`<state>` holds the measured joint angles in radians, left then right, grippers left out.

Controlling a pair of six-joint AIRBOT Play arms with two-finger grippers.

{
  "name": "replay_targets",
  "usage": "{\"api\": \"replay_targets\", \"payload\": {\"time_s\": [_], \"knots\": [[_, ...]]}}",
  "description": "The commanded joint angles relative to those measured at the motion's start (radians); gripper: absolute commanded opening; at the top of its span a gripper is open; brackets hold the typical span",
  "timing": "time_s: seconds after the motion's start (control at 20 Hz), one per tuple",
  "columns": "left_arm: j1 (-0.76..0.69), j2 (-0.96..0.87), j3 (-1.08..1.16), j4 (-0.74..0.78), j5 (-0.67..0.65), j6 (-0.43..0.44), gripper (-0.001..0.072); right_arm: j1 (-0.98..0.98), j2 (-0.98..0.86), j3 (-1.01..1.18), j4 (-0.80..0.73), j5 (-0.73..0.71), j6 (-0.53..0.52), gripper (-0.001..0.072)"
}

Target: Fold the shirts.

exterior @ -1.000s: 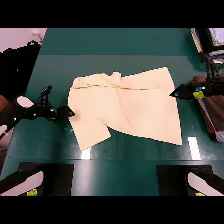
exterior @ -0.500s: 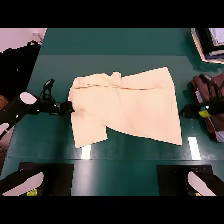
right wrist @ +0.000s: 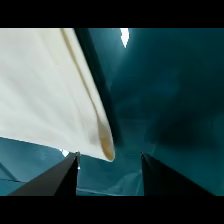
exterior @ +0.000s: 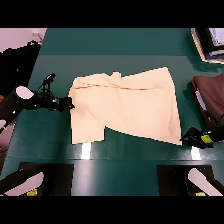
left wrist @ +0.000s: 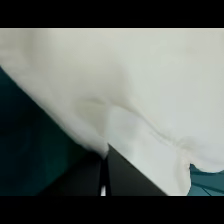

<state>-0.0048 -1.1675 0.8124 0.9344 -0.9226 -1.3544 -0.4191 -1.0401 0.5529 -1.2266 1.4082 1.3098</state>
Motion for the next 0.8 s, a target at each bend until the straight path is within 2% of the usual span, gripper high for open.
{"api": "replay_targets", "payload": {"time_s": [0.0,0.1,0.15,0.25,0.3,0.35,0.4,0.55,0.75], "knots": [[0.000,0.001,0.003,0.000,-0.006,0.002,0.0020,0.007,-0.062,-0.029,0.076,-0.056,-0.021,0.0435],[0.000,0.001,0.003,0.000,-0.014,0.002,0.0020,0.053,-0.082,-0.029,0.084,-0.080,-0.020,0.0432],[0.000,0.001,0.003,0.000,-0.016,0.002,0.0020,0.073,-0.088,-0.029,0.084,-0.082,-0.020,0.0385],[0.000,0.001,0.003,0.001,-0.030,0.003,0.0020,0.106,-0.077,-0.029,0.082,-0.084,-0.021,0.0250],[0.000,0.001,0.003,0.001,-0.037,0.020,0.0020,0.119,-0.063,-0.029,0.082,-0.087,-0.021,0.0137],[0.001,0.001,0.003,0.003,-0.040,0.027,0.0019,0.130,-0.042,-0.029,0.082,-0.090,-0.027,0.0059],[0.000,0.001,0.004,0.004,-0.042,0.026,0.0018,0.139,-0.014,-0.029,0.082,-0.092,-0.040,0.0026],[0.000,0.009,0.062,0.005,-0.102,0.027,0.0018,0.152,0.096,0.003,0.094,-0.072,-0.039,0.0017],[0.001,0.164,0.240,0.075,-0.109,0.017,0.0018,0.151,0.249,0.208,0.199,-0.047,-0.026,0.0016]]}}
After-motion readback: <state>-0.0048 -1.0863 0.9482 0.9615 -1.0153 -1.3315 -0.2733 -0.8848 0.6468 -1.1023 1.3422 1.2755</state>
